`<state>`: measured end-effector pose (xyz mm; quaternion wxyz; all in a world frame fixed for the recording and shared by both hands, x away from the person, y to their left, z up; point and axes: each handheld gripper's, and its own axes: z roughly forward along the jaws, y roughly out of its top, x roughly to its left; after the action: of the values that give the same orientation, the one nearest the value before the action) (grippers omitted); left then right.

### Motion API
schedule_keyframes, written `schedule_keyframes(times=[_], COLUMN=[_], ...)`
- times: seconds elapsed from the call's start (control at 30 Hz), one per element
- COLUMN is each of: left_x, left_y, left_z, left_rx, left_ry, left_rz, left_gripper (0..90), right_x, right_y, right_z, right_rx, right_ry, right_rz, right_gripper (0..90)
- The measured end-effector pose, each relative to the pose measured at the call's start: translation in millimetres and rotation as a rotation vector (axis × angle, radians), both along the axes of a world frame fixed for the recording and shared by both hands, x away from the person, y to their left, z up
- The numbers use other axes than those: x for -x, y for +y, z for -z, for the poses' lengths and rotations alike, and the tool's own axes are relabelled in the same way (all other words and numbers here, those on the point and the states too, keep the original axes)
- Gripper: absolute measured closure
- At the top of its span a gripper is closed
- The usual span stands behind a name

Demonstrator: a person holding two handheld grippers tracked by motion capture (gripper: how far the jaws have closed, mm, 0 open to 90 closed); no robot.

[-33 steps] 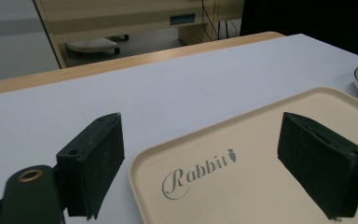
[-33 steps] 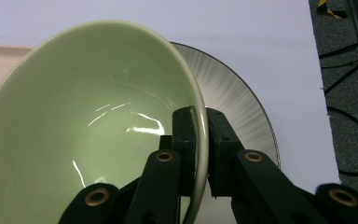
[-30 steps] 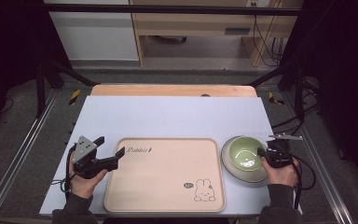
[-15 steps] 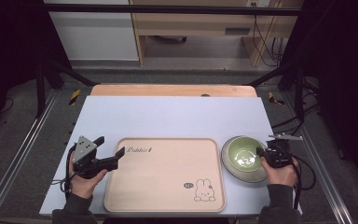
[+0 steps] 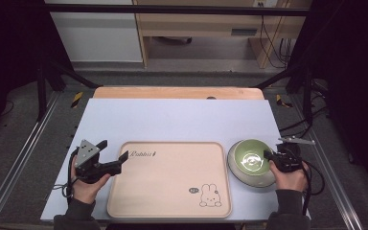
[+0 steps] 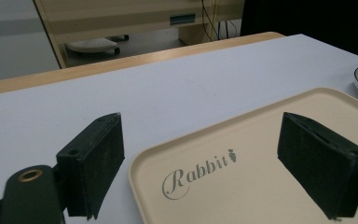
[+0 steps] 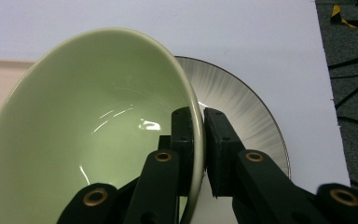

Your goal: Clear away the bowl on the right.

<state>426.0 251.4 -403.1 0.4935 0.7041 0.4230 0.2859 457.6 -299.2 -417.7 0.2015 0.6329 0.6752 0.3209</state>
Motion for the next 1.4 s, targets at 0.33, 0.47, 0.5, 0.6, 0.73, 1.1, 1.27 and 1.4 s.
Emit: schedule_keyframes(times=[0.33, 0.47, 0.5, 0.6, 0.73, 1.1, 1.27, 1.4], left_x=[0.0, 0.1, 0.1, 0.2, -0.1, -0.1, 0.2, -0.2], left_y=[0.0, 0.2, 0.2, -0.3, -0.6, -0.8, -1.7, -2.0], left_z=[0.0, -0.1, -0.1, -0.1, 0.2, 0.1, -0.1, 0.5], left_rx=[-0.002, -0.004, -0.004, 0.0, -0.004, 0.001, 0.0, 0.002], left_ry=[0.0, 0.001, 0.001, 0.0, 0.002, 0.001, -0.001, 0.001], left_rz=[0.001, 0.002, 0.002, 0.003, 0.004, 0.006, 0.011, 0.01], left_gripper=[14.1, 14.1, 14.1, 14.1, 14.1, 14.1, 14.1, 14.1], right_x=[1.9, 2.7, 3.1, 4.2, 4.6, 6.6, 7.0, 5.9], right_y=[4.0, 5.5, 6.6, 10.2, 13.0, 27.6, 38.3, 44.0], right_z=[-5.1, -7.1, -8.3, -11.4, -13.2, -20.9, -24.9, -26.7], right_rx=[-0.008, -0.008, -0.01, -0.011, -0.013, -0.021, -0.026, -0.027], right_ry=[-0.016, -0.025, -0.027, -0.036, -0.045, -0.061, -0.068, -0.072], right_rz=[-0.021, -0.031, -0.034, -0.048, -0.064, -0.109, -0.152, -0.164], right_gripper=[82.9, 82.9, 82.9, 82.9, 82.9, 82.9, 82.8, 82.8])
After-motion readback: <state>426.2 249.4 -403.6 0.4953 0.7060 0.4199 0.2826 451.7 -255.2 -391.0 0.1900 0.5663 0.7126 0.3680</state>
